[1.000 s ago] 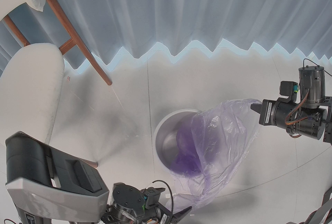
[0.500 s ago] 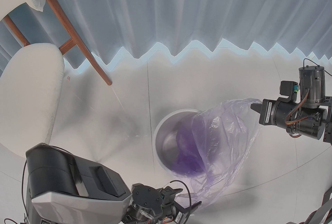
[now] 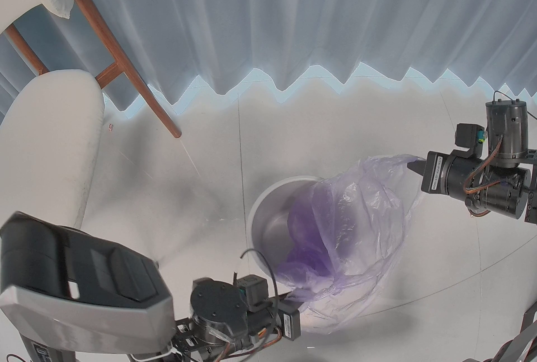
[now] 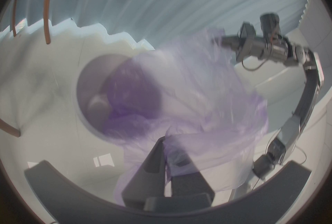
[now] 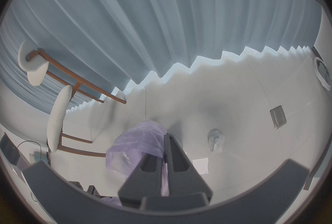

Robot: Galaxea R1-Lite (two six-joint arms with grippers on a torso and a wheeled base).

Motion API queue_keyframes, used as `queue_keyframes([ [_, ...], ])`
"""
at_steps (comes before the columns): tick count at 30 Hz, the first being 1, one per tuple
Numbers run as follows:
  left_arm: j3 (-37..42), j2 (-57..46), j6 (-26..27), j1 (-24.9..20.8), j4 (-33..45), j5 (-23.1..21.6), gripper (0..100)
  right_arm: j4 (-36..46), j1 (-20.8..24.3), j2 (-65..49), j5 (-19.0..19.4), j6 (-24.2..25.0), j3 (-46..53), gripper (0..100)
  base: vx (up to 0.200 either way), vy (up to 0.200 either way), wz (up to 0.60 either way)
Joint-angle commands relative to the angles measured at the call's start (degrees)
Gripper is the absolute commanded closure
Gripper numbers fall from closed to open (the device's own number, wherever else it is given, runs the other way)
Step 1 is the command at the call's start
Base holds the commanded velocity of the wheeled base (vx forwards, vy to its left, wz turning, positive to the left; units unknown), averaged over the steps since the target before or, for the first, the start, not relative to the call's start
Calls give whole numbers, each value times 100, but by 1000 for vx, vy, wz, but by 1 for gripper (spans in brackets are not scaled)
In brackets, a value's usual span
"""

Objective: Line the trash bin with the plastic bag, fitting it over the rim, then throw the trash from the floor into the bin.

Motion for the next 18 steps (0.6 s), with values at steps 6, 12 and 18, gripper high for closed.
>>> queue_keyframes([
  [6, -701, -1063, -144, 750, 909, 8, 100, 434, -371, 755, 212, 21, -1168, 100, 0, 0, 0],
  [12, -1914, -1116, -170, 1005, 1963, 8, 100, 636, -450, 1256, 475, -6, -1879, 100, 0, 0, 0],
  [18, -2494, -1221, -170, 979, 2974, 8, 100, 944, -450, 1555, 818, -14, -1809, 100, 0, 0, 0],
])
